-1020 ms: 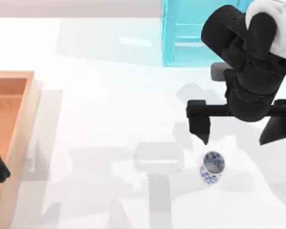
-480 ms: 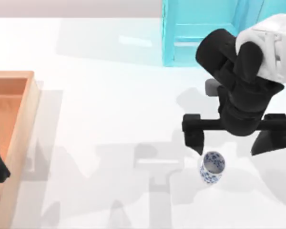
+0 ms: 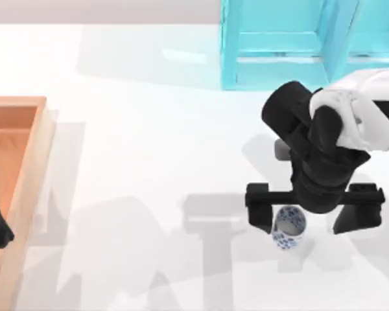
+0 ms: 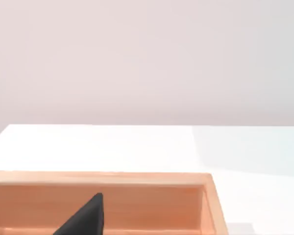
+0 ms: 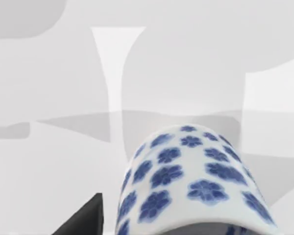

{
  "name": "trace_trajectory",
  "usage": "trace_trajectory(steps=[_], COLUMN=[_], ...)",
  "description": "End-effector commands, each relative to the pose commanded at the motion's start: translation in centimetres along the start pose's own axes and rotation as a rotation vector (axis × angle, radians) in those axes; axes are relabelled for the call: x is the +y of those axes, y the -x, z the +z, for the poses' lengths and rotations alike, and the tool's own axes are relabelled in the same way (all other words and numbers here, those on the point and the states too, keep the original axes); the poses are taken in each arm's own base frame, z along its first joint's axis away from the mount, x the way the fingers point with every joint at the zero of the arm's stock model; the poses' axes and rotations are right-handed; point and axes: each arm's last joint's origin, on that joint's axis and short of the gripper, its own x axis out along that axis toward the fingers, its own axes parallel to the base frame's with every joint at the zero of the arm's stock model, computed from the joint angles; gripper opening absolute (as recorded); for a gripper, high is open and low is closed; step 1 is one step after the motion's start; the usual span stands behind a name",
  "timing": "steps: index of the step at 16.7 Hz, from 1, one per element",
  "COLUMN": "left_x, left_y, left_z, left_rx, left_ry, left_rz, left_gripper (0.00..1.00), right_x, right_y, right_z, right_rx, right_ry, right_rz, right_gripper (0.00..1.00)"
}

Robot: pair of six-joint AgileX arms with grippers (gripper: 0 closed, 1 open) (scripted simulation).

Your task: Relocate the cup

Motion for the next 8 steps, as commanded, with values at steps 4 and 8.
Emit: trace_trajectory(steps=[4,8], left_x=[0.0,0.0], left_y=[0.0,0.0], left_z=[0.0,0.0], left_rx=[0.0,0.0], left_ry=[0.0,0.0], left_rz=[0.0,0.0], left_gripper=[1.0,1.0], right_x=[0.0,0.0], right_y=[0.0,0.0], right_z=[0.0,0.0], right_rx=[0.0,0.0], right_ry=[0.0,0.0], right_rz=[0.0,0.0], right_gripper=[0.85,0.55])
